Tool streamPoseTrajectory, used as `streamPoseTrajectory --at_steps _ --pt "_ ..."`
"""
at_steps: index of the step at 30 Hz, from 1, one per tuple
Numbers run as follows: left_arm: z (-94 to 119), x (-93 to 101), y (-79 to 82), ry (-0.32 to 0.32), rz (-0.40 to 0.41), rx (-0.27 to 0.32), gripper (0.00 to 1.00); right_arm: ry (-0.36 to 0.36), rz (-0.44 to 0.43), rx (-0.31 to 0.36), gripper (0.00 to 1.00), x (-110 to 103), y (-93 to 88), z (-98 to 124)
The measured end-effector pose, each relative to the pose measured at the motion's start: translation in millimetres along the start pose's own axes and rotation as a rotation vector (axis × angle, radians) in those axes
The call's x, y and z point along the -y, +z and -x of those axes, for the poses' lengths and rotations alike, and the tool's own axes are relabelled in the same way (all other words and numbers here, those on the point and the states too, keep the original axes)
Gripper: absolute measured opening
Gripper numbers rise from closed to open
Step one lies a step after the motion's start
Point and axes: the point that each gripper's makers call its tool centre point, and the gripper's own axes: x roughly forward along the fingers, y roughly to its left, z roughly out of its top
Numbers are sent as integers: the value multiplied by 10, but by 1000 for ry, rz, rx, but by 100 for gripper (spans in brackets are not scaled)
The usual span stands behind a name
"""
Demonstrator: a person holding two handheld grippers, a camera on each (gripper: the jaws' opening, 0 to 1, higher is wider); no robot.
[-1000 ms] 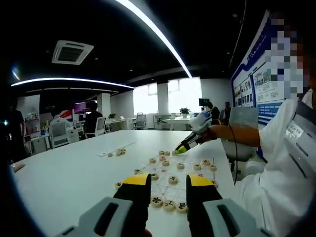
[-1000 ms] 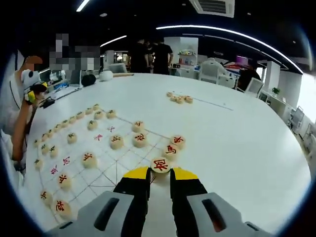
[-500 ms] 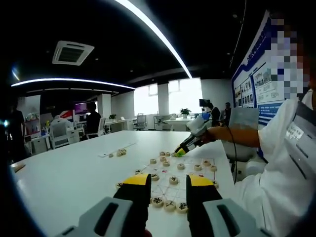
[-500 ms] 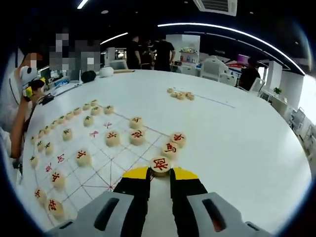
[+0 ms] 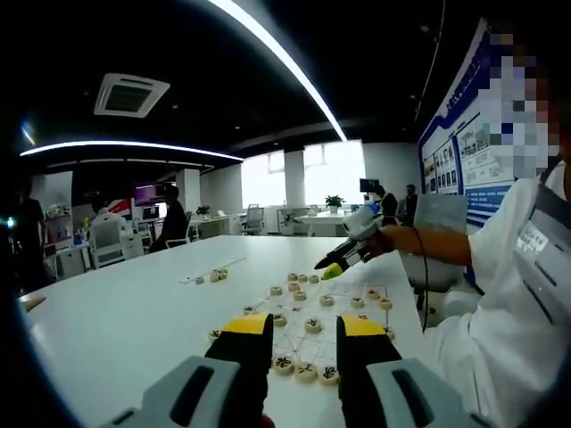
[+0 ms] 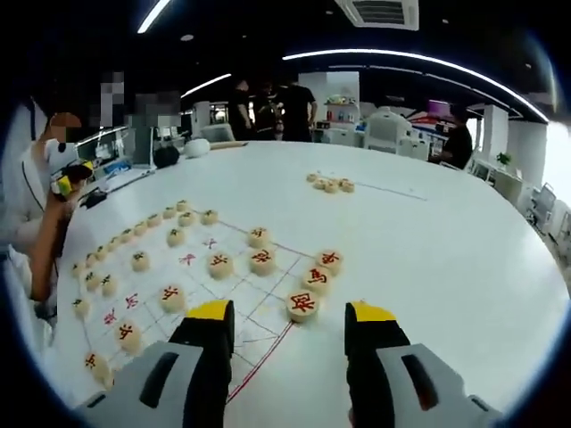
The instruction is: Pick up the chess pieces one by one and place each piece onto its starting position on the chessboard, setting the pieces on their correct points until all the chess pieces are arranged in the starting layout
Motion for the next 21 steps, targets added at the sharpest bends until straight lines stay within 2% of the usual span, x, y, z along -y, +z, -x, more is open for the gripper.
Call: streamPoseTrajectory --at_steps 4,9,15,21 --pt "-1 -3 0 1 1 0 30 -1 3 32 54 -40 164 -5" --pt "-3 4 6 -1 -2 0 30 7 51 34 51 -106 375 -164" --pt "11 -10 1 4 -1 1 30 3 112 15 47 -104 600 -559" --pt "33 -40 0 9 2 7 30 27 68 12 42 -125 725 -983"
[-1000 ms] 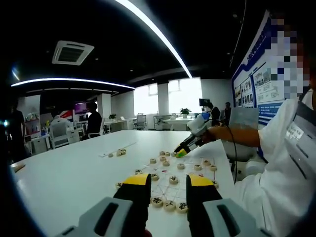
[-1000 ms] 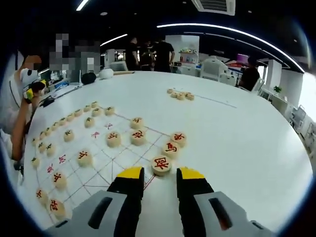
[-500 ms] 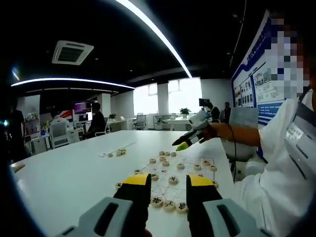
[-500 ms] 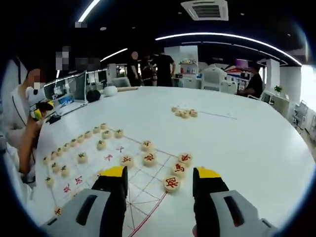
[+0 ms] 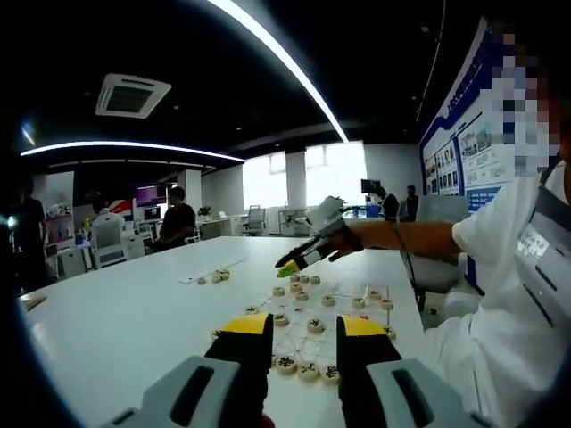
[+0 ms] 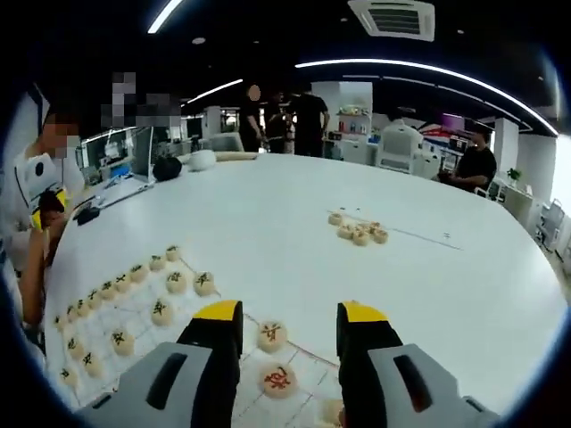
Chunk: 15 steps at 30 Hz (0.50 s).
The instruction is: Pick up the chess pieces one by one and place each piece onto its starting position on the chessboard, setting the pieces on their correct points until all the chess pieces are arranged in the starting layout
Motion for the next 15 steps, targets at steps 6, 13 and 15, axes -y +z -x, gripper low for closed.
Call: streamPoseTrajectory --at_steps 6,13,15 --pt "0 -16 -8 1 4 1 30 -3 7 8 39 0 142 -392" --pt "4 -25 -10 4 5 3 30 -53 31 -20 37 176 145 -833" --pt "13 -33 -18 5 5 2 30 -63 37 -19 35 236 134 -957"
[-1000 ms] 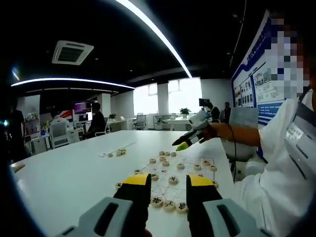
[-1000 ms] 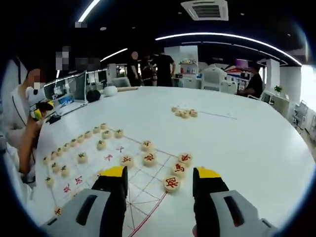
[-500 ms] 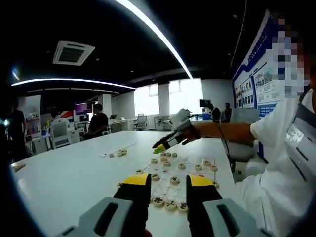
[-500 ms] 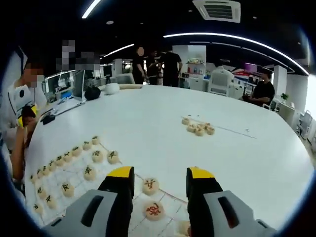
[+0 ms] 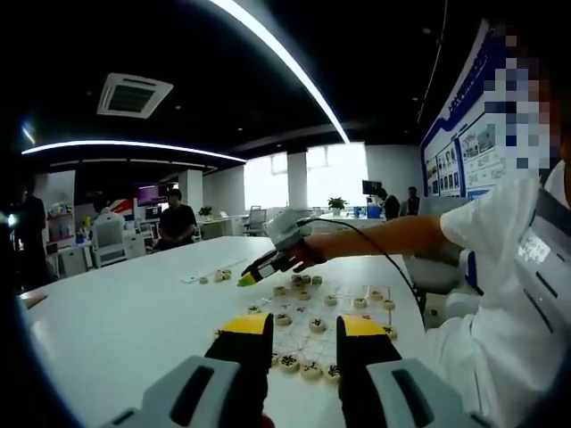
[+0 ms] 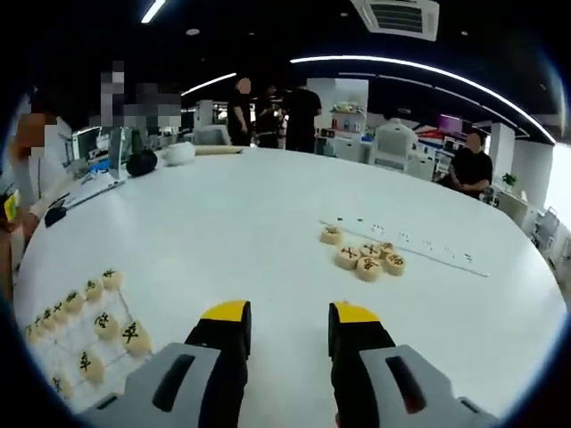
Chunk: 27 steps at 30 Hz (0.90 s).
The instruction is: Pick up the chess pieces one by one and place each piece onto its starting position on the chessboard, setting the pieces on their correct points until all the chess pieces are arranged in the starting layout
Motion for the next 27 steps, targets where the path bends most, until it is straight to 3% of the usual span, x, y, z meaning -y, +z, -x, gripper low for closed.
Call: streamPoseTrajectory --at_steps 5,11,17,20,21,24,27 --pt "48 -83 -24 28 11 -3 30 -49 10 -20 35 191 -17 -298" --pt "35 -75 -32 28 11 -7 30 -103 -9 -16 35 350 84 -482" --pt "21 -78 -71 32 6 -27 30 -167 -128 -23 39 552 86 -592" --pt "25 -76 -61 31 6 -23 30 -186 -137 -9 38 737 118 -709" --pt "23 -78 -62 30 5 -24 30 -193 -144 -5 37 708 109 -680" --pt "13 -77 -71 28 5 -26 30 -230 -163 -11 20 867 118 -726" --pt "14 -70 -79 23 6 -25 30 -203 -89 -21 18 821 125 -715"
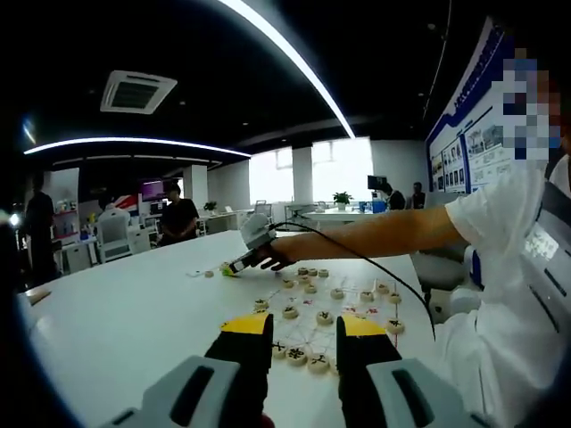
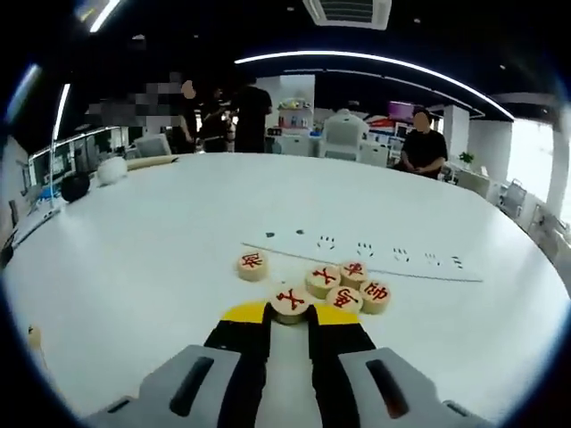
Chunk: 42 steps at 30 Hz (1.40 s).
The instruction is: Pick up the chess pieces one by one and place each piece onto its starting position on the chessboard, setting the pieces on their correct points until all the chess pieces are arranged in the starting layout
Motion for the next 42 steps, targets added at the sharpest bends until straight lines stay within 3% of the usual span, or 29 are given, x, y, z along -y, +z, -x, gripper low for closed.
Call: streamPoseTrajectory --at_steps 3,9,14,17,22,25,28,32,37,42 --pt "7 -28 0 5 5 3 30 30 54 -18 18 -85 18 73" --pt "-4 -8 11 2 3 2 30 101 106 7 18 -281 152 483" --pt "-15 26 29 -5 -5 1 30 153 108 49 18 -438 190 977" --pt "-13 36 29 -3 -2 -1 30 182 122 65 18 -549 103 1362" --pt "-5 29 43 0 -4 2 30 206 130 99 18 -518 -1 1843" --pt "-12 21 49 -2 -7 -1 30 170 208 142 18 -436 -24 2111" --pt "-26 26 55 0 -7 -2 30 148 208 154 18 -390 -138 2369" --pt "-30 63 52 -8 -15 -6 30 154 123 111 18 -373 -489 2625" --pt "-29 34 61 5 -9 -2 30 153 97 76 18 -369 -766 2796" --pt "-28 53 67 2 -13 -1 30 167 115 -6 18 -396 -1103 2917"
